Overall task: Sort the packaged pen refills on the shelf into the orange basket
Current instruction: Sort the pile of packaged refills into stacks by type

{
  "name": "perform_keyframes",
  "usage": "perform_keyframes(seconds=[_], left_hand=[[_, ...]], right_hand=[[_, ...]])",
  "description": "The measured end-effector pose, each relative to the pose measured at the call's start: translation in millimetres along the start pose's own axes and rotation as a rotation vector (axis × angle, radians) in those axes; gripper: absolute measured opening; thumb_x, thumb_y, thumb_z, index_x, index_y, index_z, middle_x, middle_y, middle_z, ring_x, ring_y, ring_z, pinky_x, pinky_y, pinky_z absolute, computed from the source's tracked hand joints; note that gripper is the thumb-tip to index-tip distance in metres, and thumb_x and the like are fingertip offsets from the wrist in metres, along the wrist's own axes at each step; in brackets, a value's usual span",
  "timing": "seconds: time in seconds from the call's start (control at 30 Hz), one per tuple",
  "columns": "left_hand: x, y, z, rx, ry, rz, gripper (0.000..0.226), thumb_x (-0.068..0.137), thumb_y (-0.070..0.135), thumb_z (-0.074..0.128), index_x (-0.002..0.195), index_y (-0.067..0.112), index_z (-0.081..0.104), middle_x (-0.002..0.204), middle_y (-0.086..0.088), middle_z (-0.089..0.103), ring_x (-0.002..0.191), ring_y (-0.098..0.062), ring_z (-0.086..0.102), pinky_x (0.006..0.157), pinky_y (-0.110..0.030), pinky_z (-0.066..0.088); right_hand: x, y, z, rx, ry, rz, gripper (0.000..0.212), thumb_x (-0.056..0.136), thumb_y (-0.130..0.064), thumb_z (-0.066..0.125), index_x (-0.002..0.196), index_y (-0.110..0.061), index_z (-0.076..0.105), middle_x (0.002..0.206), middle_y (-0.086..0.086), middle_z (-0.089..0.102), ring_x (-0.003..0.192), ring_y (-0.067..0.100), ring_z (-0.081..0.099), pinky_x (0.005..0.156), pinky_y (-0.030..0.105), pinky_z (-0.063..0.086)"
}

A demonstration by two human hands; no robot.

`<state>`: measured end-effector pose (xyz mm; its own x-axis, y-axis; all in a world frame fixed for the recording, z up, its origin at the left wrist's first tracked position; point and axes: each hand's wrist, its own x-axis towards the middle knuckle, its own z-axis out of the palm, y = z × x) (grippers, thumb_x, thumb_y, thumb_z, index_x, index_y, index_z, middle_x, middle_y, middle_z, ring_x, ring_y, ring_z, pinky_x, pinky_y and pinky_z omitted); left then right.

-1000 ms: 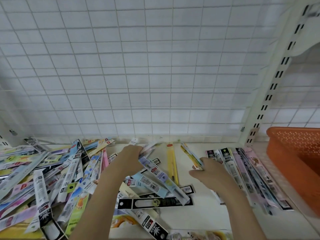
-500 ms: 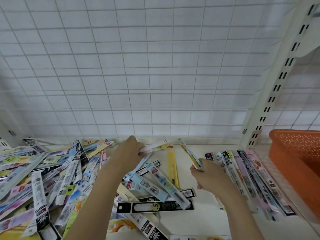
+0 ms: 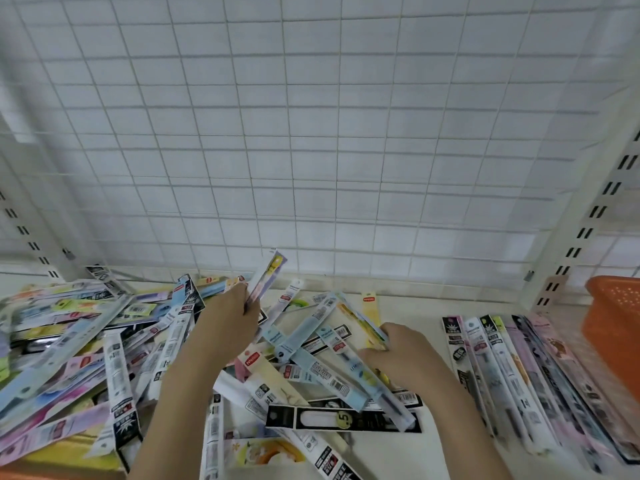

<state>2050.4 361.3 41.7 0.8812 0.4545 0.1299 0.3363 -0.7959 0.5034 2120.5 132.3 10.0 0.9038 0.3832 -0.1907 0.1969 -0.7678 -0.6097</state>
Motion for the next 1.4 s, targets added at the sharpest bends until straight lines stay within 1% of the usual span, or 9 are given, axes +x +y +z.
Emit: perform_keyframes(seconds=[0.2, 0.3, 0.5, 0.6, 0.73, 0.87, 1.1, 1.23, 1.4], left_hand=[[-5, -15, -3, 0.016, -0.036, -0.067, 0.043, 0.090, 0.028, 0.055, 0.060, 0.015, 0.029, 0.056, 0.000, 0.036, 0.050, -0.014, 0.036, 0.047, -0.025, 0.024], [-4, -13, -1, 0.029, -0.100, -0.052, 0.046, 0.083, 0.036, 0.064, 0.061, 0.016, 0.029, 0.059, 0.001, 0.035, 0.052, -0.012, 0.033, 0.048, -0.025, 0.024], [8, 6, 19, 0.054, -0.194, -0.006, 0.043, 0.084, 0.034, 0.062, 0.060, 0.017, 0.031, 0.062, 0.002, 0.034, 0.053, -0.010, 0.033, 0.049, -0.023, 0.024], [15, 20, 31, 0.068, -0.214, 0.008, 0.042, 0.084, 0.034, 0.060, 0.058, 0.017, 0.032, 0.058, 0.003, 0.035, 0.051, -0.009, 0.035, 0.049, -0.023, 0.027], [21, 40, 48, 0.151, -0.254, 0.004, 0.034, 0.084, 0.042, 0.059, 0.079, 0.010, 0.048, 0.071, 0.000, 0.049, 0.073, -0.020, 0.052, 0.064, -0.027, 0.040], [19, 49, 64, 0.262, -0.212, -0.009, 0.028, 0.089, 0.026, 0.050, 0.104, 0.004, 0.059, 0.108, -0.013, 0.063, 0.102, -0.031, 0.060, 0.083, -0.036, 0.049], [19, 48, 57, 0.332, -0.138, 0.014, 0.017, 0.085, 0.009, 0.047, 0.097, 0.007, 0.060, 0.098, -0.008, 0.064, 0.094, -0.027, 0.062, 0.066, -0.029, 0.044], [21, 44, 48, 0.323, -0.060, 0.022, 0.022, 0.089, 0.022, 0.048, 0.100, 0.007, 0.059, 0.082, -0.005, 0.055, 0.090, -0.025, 0.064, 0.062, -0.027, 0.042], [20, 44, 52, 0.264, -0.196, -0.009, 0.045, 0.083, 0.045, 0.060, 0.108, 0.008, 0.057, 0.105, -0.008, 0.063, 0.099, -0.026, 0.062, 0.072, -0.030, 0.046]], right_hand=[[6, -12, 15, -0.087, -0.093, 0.095, 0.037, 0.072, -0.044, 0.070, 0.086, -0.012, 0.059, 0.081, 0.002, 0.063, 0.080, 0.021, 0.066, 0.074, 0.034, 0.054], [9, -15, 9, -0.072, -0.109, 0.110, 0.026, 0.077, -0.032, 0.069, 0.076, -0.013, 0.053, 0.075, 0.002, 0.057, 0.074, 0.022, 0.061, 0.065, 0.029, 0.048], [6, -9, -25, 0.004, 0.062, 0.085, 0.019, 0.088, -0.025, 0.056, 0.074, -0.014, 0.049, 0.070, 0.001, 0.053, 0.062, 0.017, 0.051, 0.051, 0.025, 0.033], [1, 0, -40, 0.122, 0.133, 0.097, 0.014, 0.094, -0.022, 0.048, 0.098, -0.009, 0.053, 0.087, 0.005, 0.068, 0.067, 0.005, 0.058, 0.053, 0.022, 0.036], [-3, 15, -47, 0.137, 0.191, 0.123, 0.016, 0.094, -0.026, 0.049, 0.100, -0.011, 0.050, 0.082, 0.005, 0.065, 0.068, 0.011, 0.054, 0.056, 0.026, 0.036], [-2, 20, -44, 0.118, 0.181, 0.148, 0.036, 0.086, -0.035, 0.062, 0.068, -0.013, 0.040, 0.062, 0.001, 0.044, 0.056, 0.017, 0.043, 0.054, 0.029, 0.030], [16, 11, -30, 0.177, 0.110, 0.164, 0.011, 0.092, -0.017, 0.050, 0.089, -0.007, 0.052, 0.071, 0.009, 0.060, 0.051, 0.017, 0.059, 0.053, 0.025, 0.048], [25, 2, -25, 0.054, 0.092, 0.150, 0.013, 0.092, -0.019, 0.048, 0.094, -0.007, 0.054, 0.086, 0.011, 0.068, 0.054, 0.017, 0.063, 0.067, 0.029, 0.052], [33, -2, -17, 0.031, 0.096, 0.173, 0.008, 0.087, -0.015, 0.049, 0.085, -0.008, 0.053, 0.080, 0.012, 0.066, 0.063, 0.024, 0.063, 0.074, 0.036, 0.056]])
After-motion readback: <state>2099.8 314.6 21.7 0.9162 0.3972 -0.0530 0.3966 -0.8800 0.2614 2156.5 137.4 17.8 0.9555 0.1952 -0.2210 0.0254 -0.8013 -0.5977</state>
